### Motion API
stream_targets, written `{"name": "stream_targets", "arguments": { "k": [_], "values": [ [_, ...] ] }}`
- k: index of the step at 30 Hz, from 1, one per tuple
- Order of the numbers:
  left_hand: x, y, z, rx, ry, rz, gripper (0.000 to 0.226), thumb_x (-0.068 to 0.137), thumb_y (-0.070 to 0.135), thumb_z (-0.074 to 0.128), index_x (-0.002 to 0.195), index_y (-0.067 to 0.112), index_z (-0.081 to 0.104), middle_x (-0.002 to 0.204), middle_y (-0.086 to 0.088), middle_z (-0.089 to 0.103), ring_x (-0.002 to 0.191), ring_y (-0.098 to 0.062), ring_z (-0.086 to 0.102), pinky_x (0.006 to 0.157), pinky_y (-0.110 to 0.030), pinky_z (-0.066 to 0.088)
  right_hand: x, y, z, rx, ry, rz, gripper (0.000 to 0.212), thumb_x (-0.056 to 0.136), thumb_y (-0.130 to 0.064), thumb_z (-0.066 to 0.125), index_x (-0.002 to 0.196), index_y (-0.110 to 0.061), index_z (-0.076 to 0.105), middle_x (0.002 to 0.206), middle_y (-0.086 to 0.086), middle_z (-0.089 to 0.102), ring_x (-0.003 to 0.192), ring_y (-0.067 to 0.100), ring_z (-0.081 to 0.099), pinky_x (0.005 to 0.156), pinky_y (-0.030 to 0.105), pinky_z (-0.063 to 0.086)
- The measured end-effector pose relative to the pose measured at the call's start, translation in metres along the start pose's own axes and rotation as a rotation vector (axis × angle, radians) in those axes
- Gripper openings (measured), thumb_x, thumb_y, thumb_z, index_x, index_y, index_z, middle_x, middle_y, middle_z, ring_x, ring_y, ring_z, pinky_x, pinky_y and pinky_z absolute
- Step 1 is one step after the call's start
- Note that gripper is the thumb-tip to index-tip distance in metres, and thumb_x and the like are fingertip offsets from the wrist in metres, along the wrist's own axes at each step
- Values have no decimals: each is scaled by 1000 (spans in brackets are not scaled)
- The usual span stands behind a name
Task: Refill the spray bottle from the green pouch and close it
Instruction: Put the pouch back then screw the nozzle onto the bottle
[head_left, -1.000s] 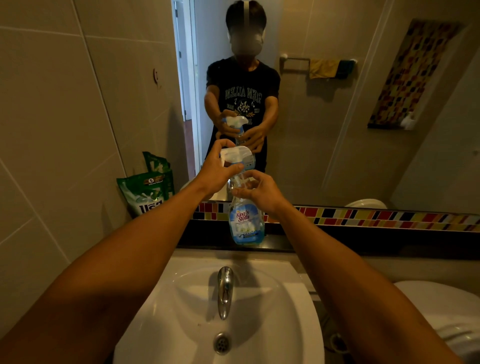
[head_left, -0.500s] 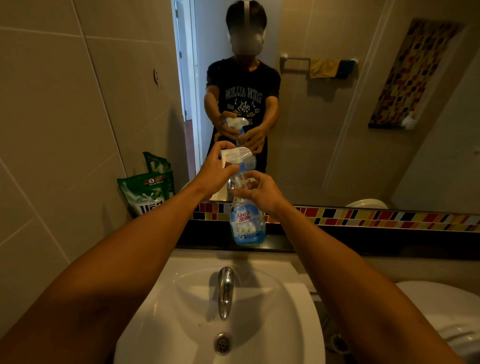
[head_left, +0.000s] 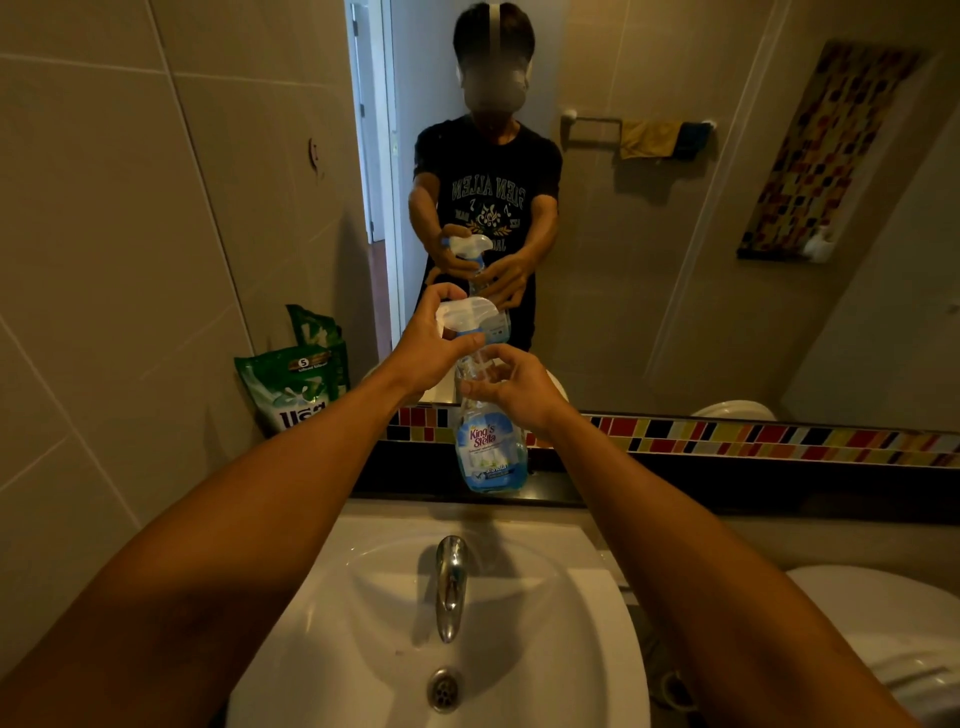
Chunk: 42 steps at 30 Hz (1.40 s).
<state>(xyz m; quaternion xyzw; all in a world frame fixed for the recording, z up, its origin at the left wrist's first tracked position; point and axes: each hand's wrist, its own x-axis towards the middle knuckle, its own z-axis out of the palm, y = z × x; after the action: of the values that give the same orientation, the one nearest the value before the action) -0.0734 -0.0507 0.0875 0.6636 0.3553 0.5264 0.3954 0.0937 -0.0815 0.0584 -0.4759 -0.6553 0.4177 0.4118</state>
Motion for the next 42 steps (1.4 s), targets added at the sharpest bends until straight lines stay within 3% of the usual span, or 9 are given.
{"name": "stream_targets", "arguments": {
  "k": [8, 15, 22, 25, 28, 30, 34, 39, 42],
  "values": [
    [0, -5, -9, 12, -28, -44, 51, 84, 9, 77, 123, 28, 50, 118, 2, 58, 104, -21, 63, 80, -29, 57, -1, 4, -3, 99, -59, 35, 48, 85, -14, 83, 130, -15, 66, 112, 15, 76, 103, 32, 75, 90, 48, 62],
    [5, 1, -9, 16, -72, -68, 49, 85, 9, 76, 122, 29, 52, 118, -1, 56, 106, -26, 62, 85, -38, 60, -2, 0, -9, 191, -109, 92, 47, 85, -6, 80, 129, -10, 65, 112, 19, 77, 104, 38, 75, 94, 52, 60],
    [3, 3, -8, 42, -101, -68, 50, 85, 10, 77, 124, 27, 51, 119, -3, 57, 108, -29, 63, 79, -30, 59, -3, 3, -8, 181, -91, 106, 42, 83, -8, 83, 122, -13, 67, 109, 20, 77, 102, 39, 75, 92, 54, 61],
    [-1, 0, -5, 75, -95, -71, 63, 84, 15, 79, 136, 27, 45, 128, -2, 56, 115, -30, 63, 86, -36, 61, -3, 3, -9, 133, -70, 103, 40, 84, -8, 82, 120, -14, 67, 107, 20, 76, 99, 36, 76, 89, 50, 62],
    [-9, 0, 1, 77, -49, -82, 93, 83, 14, 80, 154, 34, 24, 128, 19, 48, 109, -7, 61, 82, -22, 58, -3, 6, -9, 87, -11, 104, 37, 85, -8, 82, 118, -13, 66, 100, 10, 76, 98, 32, 75, 87, 46, 63],
    [-15, -9, 2, 45, -7, -136, 101, 84, 17, 79, 158, 34, 12, 133, 13, 46, 113, -5, 58, 86, -23, 53, -1, 13, -9, 42, 51, 97, 38, 84, -10, 83, 118, -10, 67, 99, 7, 73, 98, 30, 74, 89, 48, 63],
    [-34, -34, 3, 25, 11, -344, 83, 88, 34, 67, 157, 31, 22, 151, -6, 44, 133, -26, 47, 97, -39, 43, 3, 23, -10, -9, 128, 93, 37, 81, -14, 86, 115, -12, 70, 104, 9, 71, 100, 31, 71, 91, 53, 60],
    [-59, -66, 21, 20, -63, -473, 42, 97, 14, 58, 136, 25, 48, 115, 10, 59, 105, -7, 56, 80, -19, 47, 7, 36, -12, -35, 169, 85, 46, 84, -11, 83, 126, -18, 66, 115, 3, 69, 107, 25, 69, 95, 54, 59],
    [-64, -93, 28, 43, -150, -535, 51, 94, 8, 62, 143, 12, 50, 135, -7, 61, 126, -25, 57, 102, -39, 51, 10, 47, -13, -34, 176, 76, 45, 86, -8, 81, 127, -15, 65, 120, 9, 69, 111, 28, 68, 94, 53, 59]
  ]
}}
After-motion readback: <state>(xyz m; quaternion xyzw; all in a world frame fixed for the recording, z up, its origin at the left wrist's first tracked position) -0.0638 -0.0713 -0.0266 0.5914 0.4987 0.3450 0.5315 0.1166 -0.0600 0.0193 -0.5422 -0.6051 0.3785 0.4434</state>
